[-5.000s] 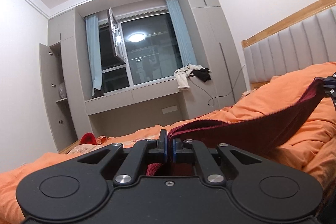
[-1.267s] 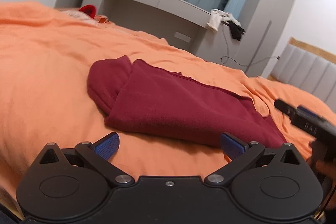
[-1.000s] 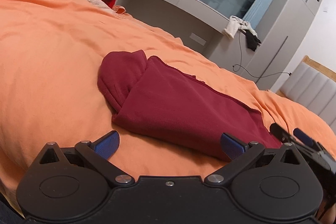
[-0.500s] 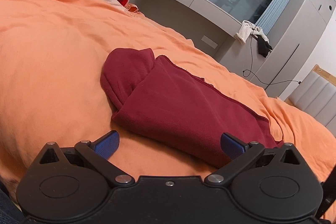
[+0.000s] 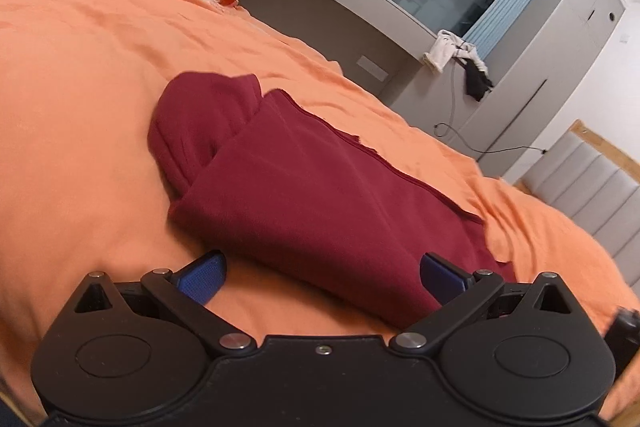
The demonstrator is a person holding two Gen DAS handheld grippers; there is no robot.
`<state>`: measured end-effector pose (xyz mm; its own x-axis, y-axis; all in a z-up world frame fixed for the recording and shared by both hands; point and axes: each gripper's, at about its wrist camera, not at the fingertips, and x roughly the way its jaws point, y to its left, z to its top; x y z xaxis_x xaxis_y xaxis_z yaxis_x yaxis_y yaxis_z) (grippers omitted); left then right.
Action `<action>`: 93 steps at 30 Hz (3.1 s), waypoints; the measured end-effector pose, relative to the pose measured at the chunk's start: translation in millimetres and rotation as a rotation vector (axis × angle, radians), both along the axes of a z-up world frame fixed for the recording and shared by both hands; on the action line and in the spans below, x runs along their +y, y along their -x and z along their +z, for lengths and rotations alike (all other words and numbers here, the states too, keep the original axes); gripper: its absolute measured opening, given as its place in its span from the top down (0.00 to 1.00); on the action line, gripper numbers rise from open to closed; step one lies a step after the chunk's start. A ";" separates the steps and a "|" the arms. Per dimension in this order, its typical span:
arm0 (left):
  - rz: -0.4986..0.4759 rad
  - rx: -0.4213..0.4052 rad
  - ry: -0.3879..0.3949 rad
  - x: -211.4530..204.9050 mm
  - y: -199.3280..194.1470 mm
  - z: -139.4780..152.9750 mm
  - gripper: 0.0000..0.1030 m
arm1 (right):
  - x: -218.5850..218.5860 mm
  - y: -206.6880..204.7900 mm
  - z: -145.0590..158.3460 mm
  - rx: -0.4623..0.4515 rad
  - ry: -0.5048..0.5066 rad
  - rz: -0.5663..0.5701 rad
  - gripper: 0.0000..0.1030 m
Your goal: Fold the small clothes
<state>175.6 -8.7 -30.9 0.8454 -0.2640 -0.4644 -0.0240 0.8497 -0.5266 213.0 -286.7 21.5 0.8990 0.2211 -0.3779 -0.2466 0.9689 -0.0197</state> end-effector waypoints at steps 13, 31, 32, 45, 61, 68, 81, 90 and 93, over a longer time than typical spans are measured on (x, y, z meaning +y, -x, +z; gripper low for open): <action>0.159 -0.106 -0.043 -6.6 -22.9 -8.0 0.19 | 4.4 2.8 1.7 -0.006 0.046 -0.021 0.00; 0.099 -0.245 -0.156 -47.3 -60.5 43.6 0.81 | -66.6 35.1 36.6 -0.120 0.152 -0.022 0.00; 0.077 -0.272 -0.176 -54.8 -62.2 49.7 0.81 | -74.8 37.8 39.7 -0.142 0.157 -0.048 0.00; -0.395 -0.387 -0.517 -220.7 -66.7 94.7 0.85 | -185.4 30.0 53.8 -0.213 0.180 -0.432 0.00; -0.654 -0.347 -0.728 -267.3 -25.5 25.6 0.63 | -222.6 1.9 33.3 -0.015 -0.044 -0.402 0.00; -0.701 -0.400 -0.723 -263.2 -1.8 30.1 0.51 | -266.5 -22.1 19.1 0.243 -0.501 -0.350 0.00; -0.749 -0.484 -0.799 -260.1 26.7 20.2 0.71 | -272.3 -30.7 11.2 0.254 -0.885 -0.147 0.04; -0.757 -0.477 -0.807 -258.1 23.1 17.2 0.73 | -241.8 -58.0 -8.8 0.371 -0.948 -0.087 0.62; -0.747 -0.478 -0.797 -257.6 19.0 18.6 0.79 | -238.2 -57.8 -4.7 0.349 -0.891 -0.111 0.80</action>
